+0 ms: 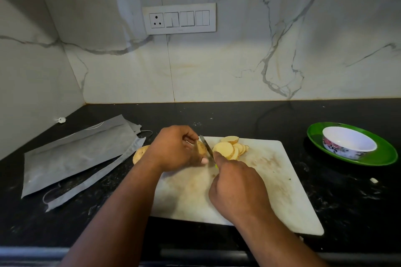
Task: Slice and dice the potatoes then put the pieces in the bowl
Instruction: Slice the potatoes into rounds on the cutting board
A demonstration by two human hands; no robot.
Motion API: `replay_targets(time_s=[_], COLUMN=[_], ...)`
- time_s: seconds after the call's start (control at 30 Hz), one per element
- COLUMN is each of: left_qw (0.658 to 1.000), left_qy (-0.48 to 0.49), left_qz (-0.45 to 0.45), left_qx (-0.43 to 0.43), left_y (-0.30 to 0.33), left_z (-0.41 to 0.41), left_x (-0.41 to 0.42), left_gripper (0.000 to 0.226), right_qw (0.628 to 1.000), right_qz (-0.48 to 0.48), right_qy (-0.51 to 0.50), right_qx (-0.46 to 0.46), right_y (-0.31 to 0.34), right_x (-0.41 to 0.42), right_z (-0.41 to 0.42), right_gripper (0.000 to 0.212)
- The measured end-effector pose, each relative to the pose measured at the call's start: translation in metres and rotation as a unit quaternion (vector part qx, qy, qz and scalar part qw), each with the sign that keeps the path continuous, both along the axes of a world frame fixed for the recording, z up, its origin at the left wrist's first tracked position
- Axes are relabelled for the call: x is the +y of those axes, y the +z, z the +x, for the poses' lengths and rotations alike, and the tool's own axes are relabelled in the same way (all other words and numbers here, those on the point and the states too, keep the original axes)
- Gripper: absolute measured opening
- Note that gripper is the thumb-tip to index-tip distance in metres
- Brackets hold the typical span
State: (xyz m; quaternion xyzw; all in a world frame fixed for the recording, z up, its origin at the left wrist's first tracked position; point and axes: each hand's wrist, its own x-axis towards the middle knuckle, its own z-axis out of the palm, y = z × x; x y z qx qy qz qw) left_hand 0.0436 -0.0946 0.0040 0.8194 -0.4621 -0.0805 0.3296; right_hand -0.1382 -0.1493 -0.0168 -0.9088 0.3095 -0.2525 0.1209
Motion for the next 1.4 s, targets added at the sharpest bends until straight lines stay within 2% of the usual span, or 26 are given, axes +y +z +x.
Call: replay_targets(time_s=[0.2, 0.67, 0.9, 1.17, 1.3, 1.4], left_qw=[0.999, 1.000, 0.999, 0.999, 0.999, 0.999], left_qy=[-0.014, -0.028, -0.043, -0.027, -0.026, -0.021], left_qz=[-0.020, 0.000, -0.003, 0.015, 0.022, 0.021], left_qx=[0.025, 0.003, -0.012, -0.029, -0.031, -0.031], left_y=[-0.007, -0.005, -0.006, -0.001, 0.000, 0.002], left_z=[0.000, 0.006, 0.006, 0.004, 0.003, 0.001], left_x=[-0.004, -0.003, -0.005, -0.003, -0.002, -0.002], left_gripper=[0.051, 0.046, 0.041, 0.044, 0.046, 0.049], right_qw=[0.999, 0.998, 0.996, 0.988, 0.989, 0.993], right_qz=[-0.028, -0.038, -0.039, -0.020, -0.015, -0.019], right_qy=[-0.030, -0.012, -0.010, 0.001, -0.007, -0.022], right_qx=[0.012, 0.052, 0.074, 0.154, 0.144, 0.118], right_y=[0.007, 0.017, 0.027, 0.027, 0.036, 0.042], right_x=[0.003, 0.020, 0.017, 0.036, 0.037, 0.035], right_z=[-0.012, -0.011, 0.005, -0.021, -0.036, -0.035], right_gripper=[0.058, 0.056, 0.029, 0.032, 0.033, 0.042])
